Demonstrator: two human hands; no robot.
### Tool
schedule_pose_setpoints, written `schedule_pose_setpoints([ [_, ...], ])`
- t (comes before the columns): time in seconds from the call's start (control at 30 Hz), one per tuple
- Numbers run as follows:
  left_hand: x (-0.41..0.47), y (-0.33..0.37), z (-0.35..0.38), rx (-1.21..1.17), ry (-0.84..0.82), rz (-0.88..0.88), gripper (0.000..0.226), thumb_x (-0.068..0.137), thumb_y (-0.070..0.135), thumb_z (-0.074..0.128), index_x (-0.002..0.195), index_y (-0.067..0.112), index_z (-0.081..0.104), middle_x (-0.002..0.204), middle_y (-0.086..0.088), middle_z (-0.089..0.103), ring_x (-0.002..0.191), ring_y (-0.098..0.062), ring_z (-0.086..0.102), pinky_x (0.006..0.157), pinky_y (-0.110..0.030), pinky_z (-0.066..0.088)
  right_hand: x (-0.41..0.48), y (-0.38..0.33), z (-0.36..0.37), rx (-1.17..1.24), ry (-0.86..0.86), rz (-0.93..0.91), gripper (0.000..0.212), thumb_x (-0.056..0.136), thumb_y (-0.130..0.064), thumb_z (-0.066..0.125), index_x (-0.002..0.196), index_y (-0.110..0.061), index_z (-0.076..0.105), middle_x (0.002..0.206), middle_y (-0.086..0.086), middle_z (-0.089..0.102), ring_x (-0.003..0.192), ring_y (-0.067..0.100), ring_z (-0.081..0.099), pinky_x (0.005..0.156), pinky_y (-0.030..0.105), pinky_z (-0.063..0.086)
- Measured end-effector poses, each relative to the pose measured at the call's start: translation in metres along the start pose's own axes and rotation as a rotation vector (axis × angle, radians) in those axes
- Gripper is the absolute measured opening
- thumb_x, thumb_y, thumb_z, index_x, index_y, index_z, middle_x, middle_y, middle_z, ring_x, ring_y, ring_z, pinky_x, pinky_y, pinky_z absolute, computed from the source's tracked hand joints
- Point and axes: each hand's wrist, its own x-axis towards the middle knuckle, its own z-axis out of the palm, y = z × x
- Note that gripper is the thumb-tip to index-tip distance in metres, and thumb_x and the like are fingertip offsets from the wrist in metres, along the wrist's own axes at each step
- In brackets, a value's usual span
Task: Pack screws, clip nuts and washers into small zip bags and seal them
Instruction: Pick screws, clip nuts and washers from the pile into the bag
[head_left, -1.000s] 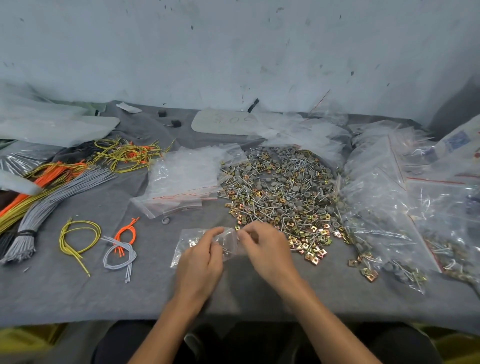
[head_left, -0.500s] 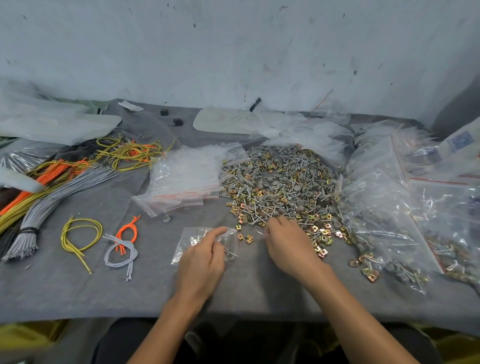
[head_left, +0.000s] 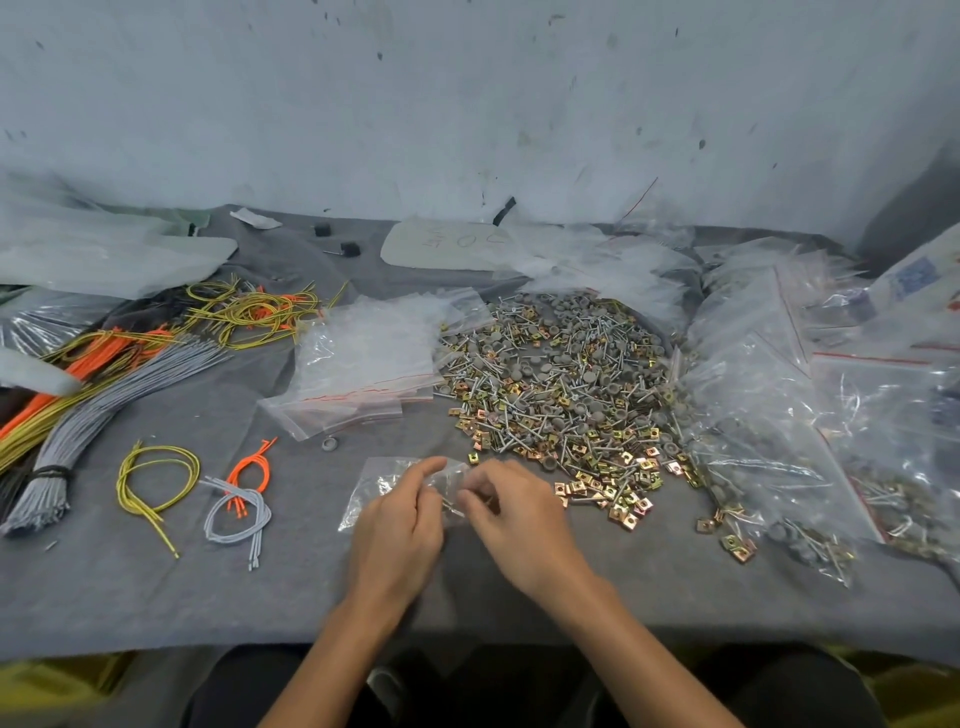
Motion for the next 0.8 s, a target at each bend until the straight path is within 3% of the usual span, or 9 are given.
schedule_pose_setpoints([
  [0.07, 0.0, -0.001, 0.001, 0.0, 0.011, 0.007, 0.045, 0.089, 0.044, 0.031, 0.122, 0.039, 0.061, 0.067, 0.016, 0.064, 0.067, -0.005, 0.06, 0.062, -0.03, 0.044, -0.005, 0.011, -0.004, -0.035, 0.006, 0.041, 0.006, 0.095, -0.032, 0.064, 0.095, -0.026, 0.064, 0.091, -0.014, 0.054, 0.081, 0.004, 0.052, 0.074, 0.023, 0.041],
  [0.2, 0.001, -0.002, 0.001, -0.012, 0.005, 0.008, 0.046, 0.09, 0.039, 0.033, 0.123, 0.034, 0.064, 0.063, 0.014, 0.063, 0.062, -0.006, 0.059, 0.058, -0.033, 0.046, -0.012, 0.021, -0.006, -0.159, -0.142, 0.055, 0.023, 0.093, -0.049, 0.061, 0.1, -0.028, 0.065, 0.094, -0.012, 0.054, 0.092, 0.009, 0.051, 0.081, 0.029, 0.041],
  [0.33, 0.001, 0.0, -0.001, -0.014, 0.009, 0.007, 0.049, 0.087, 0.042, 0.03, 0.121, 0.035, 0.065, 0.064, 0.014, 0.063, 0.064, -0.005, 0.059, 0.063, -0.033, 0.047, -0.012, 0.017, -0.002, -0.213, -0.147, 0.033, 0.021, 0.099, -0.044, 0.056, 0.098, -0.025, 0.065, 0.094, -0.009, 0.056, 0.093, 0.014, 0.054, 0.081, 0.033, 0.043],
  [0.47, 0.0, 0.0, 0.0, 0.005, -0.001, 0.046, 0.048, 0.088, 0.043, 0.029, 0.122, 0.038, 0.063, 0.075, 0.027, 0.063, 0.065, -0.003, 0.059, 0.056, -0.018, 0.038, -0.007, 0.009, 0.002, -0.209, -0.101, -0.006, 0.016, 0.099, -0.04, 0.057, 0.096, -0.026, 0.062, 0.093, -0.008, 0.057, 0.091, 0.016, 0.056, 0.078, 0.037, 0.045],
  [0.6, 0.0, -0.004, 0.001, -0.002, -0.016, 0.031, 0.047, 0.088, 0.043, 0.03, 0.123, 0.04, 0.061, 0.076, 0.033, 0.063, 0.069, 0.002, 0.06, 0.063, -0.02, 0.04, 0.0, -0.004, 0.007, -0.262, -0.072, -0.037, 0.015, 0.099, -0.041, 0.056, 0.096, -0.028, 0.062, 0.095, -0.006, 0.063, 0.091, 0.019, 0.059, 0.068, 0.034, 0.04],
  [0.7, 0.0, -0.005, 0.002, 0.012, -0.048, 0.047, 0.044, 0.088, 0.044, 0.031, 0.123, 0.045, 0.056, 0.079, 0.036, 0.063, 0.077, 0.008, 0.06, 0.067, -0.009, 0.04, 0.008, -0.009, 0.009, -0.282, -0.027, -0.005, 0.019, 0.1, -0.042, 0.054, 0.1, -0.028, 0.067, 0.097, -0.003, 0.071, 0.093, 0.022, 0.064, 0.069, 0.034, 0.043],
  [0.8, 0.001, -0.005, 0.002, 0.007, -0.051, 0.047, 0.043, 0.088, 0.044, 0.032, 0.124, 0.044, 0.056, 0.077, 0.035, 0.062, 0.079, 0.009, 0.06, 0.068, -0.013, 0.042, 0.013, -0.009, 0.011, -0.368, -0.148, 0.009, 0.026, 0.103, -0.042, 0.047, 0.11, -0.027, 0.067, 0.103, 0.005, 0.072, 0.099, 0.033, 0.065, 0.072, 0.038, 0.045],
])
